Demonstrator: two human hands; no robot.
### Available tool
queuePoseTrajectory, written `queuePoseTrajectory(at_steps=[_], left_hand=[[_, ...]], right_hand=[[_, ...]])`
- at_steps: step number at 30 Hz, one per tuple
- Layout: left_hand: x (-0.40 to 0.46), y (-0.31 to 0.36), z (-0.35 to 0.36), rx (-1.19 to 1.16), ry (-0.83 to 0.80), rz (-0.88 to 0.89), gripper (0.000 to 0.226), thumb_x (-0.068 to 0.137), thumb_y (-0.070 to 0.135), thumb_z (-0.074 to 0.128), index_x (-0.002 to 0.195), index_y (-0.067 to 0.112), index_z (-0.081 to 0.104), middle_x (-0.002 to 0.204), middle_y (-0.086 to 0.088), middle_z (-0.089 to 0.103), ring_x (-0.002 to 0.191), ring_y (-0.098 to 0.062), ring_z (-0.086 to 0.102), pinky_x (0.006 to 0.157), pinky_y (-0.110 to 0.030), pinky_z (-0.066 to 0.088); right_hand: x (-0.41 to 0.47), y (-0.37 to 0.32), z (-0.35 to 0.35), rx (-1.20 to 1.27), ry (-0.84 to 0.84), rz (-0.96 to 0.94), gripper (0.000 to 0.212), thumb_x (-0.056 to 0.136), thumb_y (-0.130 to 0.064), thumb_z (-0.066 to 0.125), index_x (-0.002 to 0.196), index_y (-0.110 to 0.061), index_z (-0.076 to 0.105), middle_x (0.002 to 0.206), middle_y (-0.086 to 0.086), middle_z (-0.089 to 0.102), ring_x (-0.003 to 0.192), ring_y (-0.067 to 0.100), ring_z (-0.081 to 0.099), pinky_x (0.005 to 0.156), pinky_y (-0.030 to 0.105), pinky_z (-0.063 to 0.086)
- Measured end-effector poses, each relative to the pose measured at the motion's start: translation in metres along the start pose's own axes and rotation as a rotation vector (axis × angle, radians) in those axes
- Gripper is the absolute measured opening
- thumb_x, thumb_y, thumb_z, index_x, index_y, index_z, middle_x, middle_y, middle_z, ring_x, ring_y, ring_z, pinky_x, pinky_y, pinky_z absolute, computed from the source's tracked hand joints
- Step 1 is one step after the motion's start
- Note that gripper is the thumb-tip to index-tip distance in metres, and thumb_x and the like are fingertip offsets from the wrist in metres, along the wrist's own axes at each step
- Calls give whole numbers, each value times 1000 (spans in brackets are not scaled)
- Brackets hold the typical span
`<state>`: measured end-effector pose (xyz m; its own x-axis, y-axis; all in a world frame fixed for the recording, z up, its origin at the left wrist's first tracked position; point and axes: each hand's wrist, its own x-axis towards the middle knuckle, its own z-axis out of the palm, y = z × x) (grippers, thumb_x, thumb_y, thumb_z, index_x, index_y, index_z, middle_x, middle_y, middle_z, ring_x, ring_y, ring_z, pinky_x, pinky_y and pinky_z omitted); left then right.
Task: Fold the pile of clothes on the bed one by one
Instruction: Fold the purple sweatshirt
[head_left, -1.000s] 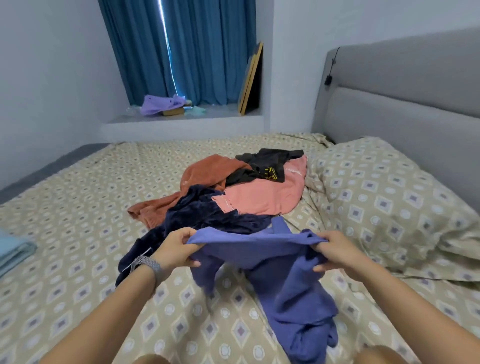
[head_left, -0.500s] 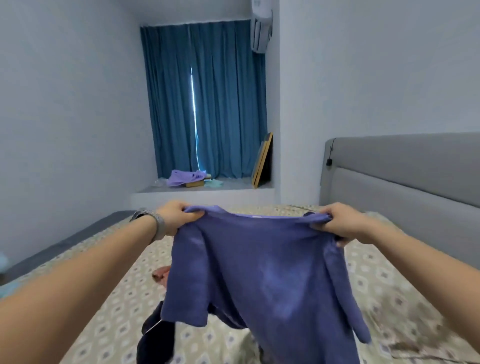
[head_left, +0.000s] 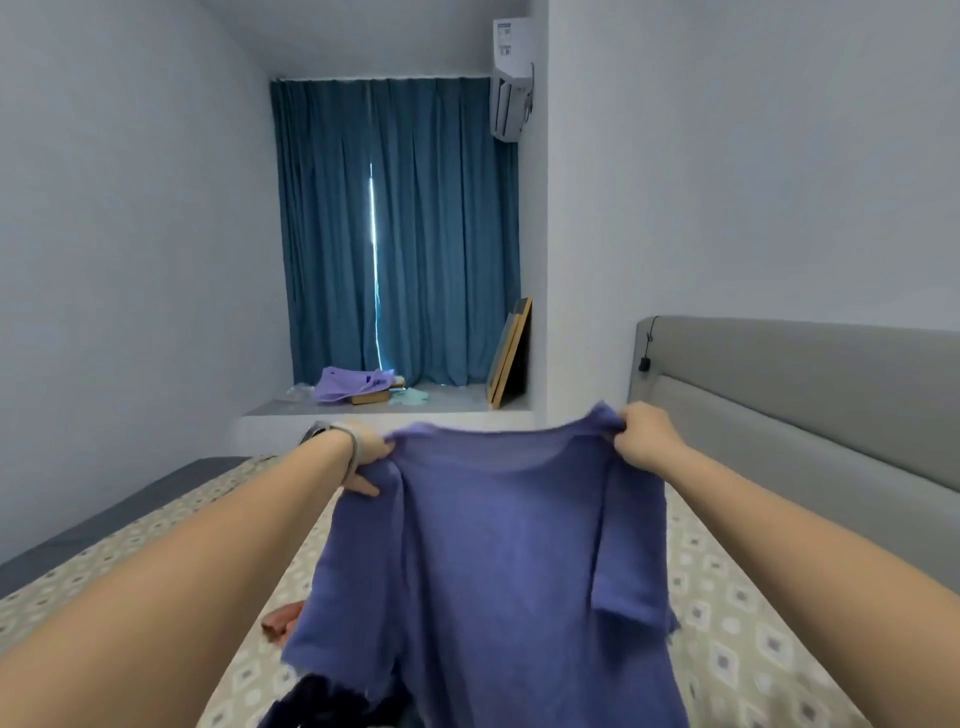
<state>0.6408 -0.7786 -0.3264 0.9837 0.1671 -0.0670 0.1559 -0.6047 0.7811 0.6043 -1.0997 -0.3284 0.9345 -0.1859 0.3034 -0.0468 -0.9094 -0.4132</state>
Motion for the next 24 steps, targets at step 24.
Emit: queuePoseTrajectory(at_steps=[24], left_hand=[[3, -155, 106, -206, 162, 538, 48, 78, -15, 61, 75, 31, 70, 76, 23, 71, 72, 15, 60, 71, -11, 46]], right_hand=[[-73, 113, 129, 306, 11, -76, 26, 78, 10, 51, 77, -13, 62, 70, 2, 63, 71, 23, 57, 62, 18, 40]])
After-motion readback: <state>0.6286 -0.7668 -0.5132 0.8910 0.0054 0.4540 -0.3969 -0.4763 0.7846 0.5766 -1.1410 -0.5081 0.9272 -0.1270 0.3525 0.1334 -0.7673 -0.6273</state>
